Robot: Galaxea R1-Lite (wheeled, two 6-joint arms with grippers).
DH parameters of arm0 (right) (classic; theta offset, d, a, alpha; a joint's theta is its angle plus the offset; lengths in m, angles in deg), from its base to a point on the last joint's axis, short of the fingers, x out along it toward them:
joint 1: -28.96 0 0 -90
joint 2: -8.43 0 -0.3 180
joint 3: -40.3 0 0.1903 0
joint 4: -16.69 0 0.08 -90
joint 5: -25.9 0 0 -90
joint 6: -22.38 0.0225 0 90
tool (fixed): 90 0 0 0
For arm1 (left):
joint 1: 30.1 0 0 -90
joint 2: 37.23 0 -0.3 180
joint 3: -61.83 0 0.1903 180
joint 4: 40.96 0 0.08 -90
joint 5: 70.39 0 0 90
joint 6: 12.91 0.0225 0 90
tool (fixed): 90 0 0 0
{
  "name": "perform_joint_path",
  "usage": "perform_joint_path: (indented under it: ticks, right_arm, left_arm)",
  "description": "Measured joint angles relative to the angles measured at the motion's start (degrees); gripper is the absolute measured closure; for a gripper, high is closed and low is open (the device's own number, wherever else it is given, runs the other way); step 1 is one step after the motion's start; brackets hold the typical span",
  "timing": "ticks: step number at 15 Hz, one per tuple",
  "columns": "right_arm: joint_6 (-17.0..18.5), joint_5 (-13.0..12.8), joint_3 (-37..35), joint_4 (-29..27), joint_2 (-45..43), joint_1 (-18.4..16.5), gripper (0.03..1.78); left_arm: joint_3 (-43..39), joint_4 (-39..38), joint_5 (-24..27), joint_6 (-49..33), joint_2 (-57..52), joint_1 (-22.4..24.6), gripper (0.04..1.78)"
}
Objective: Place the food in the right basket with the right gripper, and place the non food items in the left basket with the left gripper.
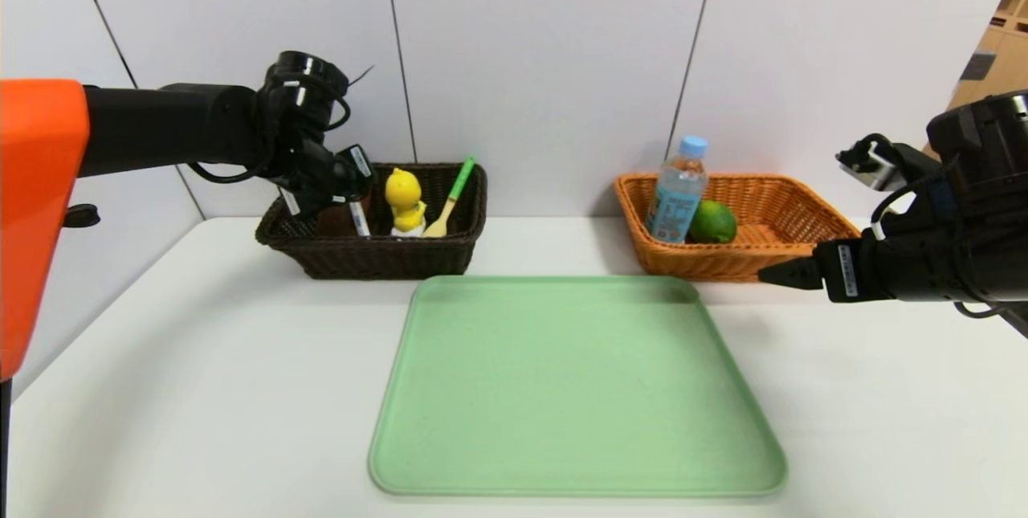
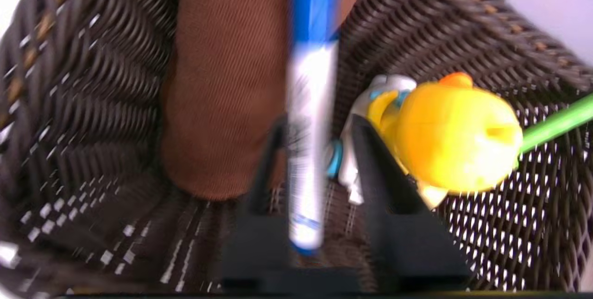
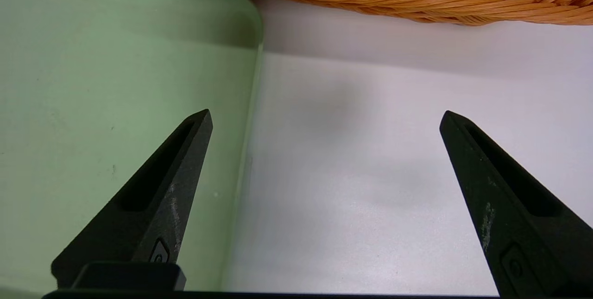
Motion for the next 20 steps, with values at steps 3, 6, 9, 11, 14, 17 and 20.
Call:
perform_joint_path:
  ticks: [3,6,9,11,14,17,20]
  right_arm:
    - [0.02,0.02,-0.5,0.0,0.0,0.05,0.11]
    - [-0.15,-0.21,-0.24,0.0,-0.12,-0.15,0.11]
    - [-2.15,-0.73,2.62,-0.61,-0.76,-1.73,0.11]
    - [-6.19,-2.89,5.02,-2.71,-2.43,-2.82,0.11]
    - [-6.88,-6.0,7.11,-5.21,-5.77,-4.22,0.11]
    - [-6.67,-6.36,4.63,-4.74,-11.2,-6.84,0.11]
    - [-6.56,-7.35,-3.32,-1.95,-19.82,-7.69,0.11]
  left_arm:
    - [0.3,-1.68,-0.11,0.15,0.8,0.0,0.89]
    - [0.96,-1.57,-0.2,0.54,-0.72,-0.04,0.65]
    - [0.98,-1.22,-0.24,6.49,-8.07,-0.26,0.48]
    - [-0.4,-0.85,-0.13,12.91,-15.52,-0.3,0.4]
    - [-4.13,0.88,-0.46,21.64,-27.87,1.26,0.31]
    - [-10.11,3.12,-2.27,23.91,-39.56,6.39,0.25]
    - [-20.88,3.58,-4.96,24.71,-51.9,9.56,0.2]
